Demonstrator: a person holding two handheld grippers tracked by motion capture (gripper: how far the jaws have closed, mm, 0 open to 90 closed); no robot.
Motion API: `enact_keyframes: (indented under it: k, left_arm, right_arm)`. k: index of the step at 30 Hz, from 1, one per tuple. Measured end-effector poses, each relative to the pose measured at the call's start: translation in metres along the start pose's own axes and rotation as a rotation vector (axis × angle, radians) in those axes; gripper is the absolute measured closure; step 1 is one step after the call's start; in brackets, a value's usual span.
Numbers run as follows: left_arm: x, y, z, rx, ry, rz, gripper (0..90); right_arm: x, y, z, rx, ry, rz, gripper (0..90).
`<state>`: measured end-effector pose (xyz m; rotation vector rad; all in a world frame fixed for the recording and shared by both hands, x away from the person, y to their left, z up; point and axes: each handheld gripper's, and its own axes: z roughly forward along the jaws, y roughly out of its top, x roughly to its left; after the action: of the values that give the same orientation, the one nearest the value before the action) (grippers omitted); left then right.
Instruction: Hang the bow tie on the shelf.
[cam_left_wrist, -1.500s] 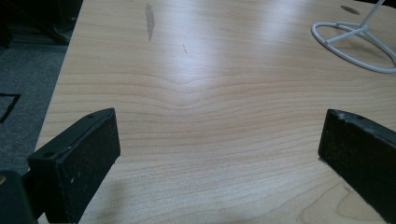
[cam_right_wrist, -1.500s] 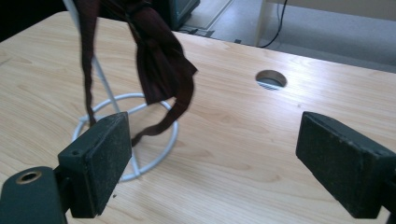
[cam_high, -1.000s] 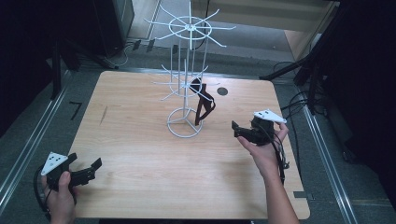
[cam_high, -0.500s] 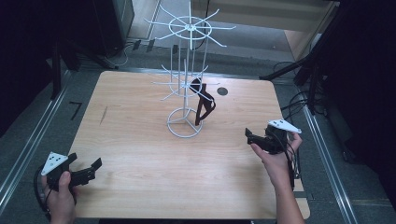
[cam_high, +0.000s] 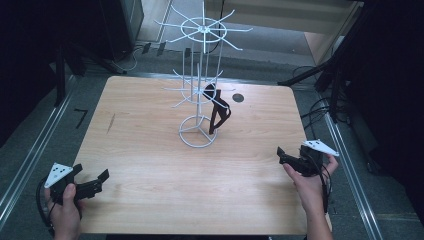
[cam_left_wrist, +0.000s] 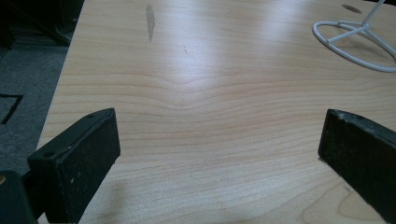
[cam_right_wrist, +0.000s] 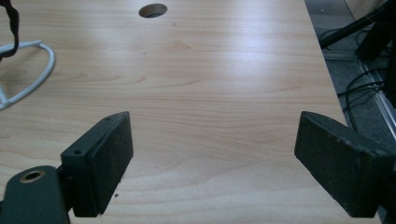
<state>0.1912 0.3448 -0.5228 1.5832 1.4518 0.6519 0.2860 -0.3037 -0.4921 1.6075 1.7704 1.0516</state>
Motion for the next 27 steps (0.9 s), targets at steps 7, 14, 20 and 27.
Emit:
enact_keyframes:
  k: [7, 14, 20, 27]
  left_arm:
    - [0.0, 0.0, 0.0, 0.002, 0.001, 0.003, 0.0]
    - [0.0, 0.0, 0.0, 0.002, 0.003, 0.004, 0.0]
    - [0.0, 0.0, 0.0, 0.002, 0.003, 0.004, 0.0]
    - [0.0, 0.0, 0.0, 0.003, 0.002, 0.005, 0.0]
  right_arm:
    - [-0.013, -0.013, -0.006, 0.007, -0.016, 0.028, 12.0]
    - [-0.022, -0.026, -0.013, 0.018, -0.029, 0.041, 12.2]
    - [-0.029, -0.039, -0.018, 0.018, -0.033, 0.055, 12.5]
    - [-0.036, -0.052, -0.028, 0.006, -0.037, 0.073, 12.5]
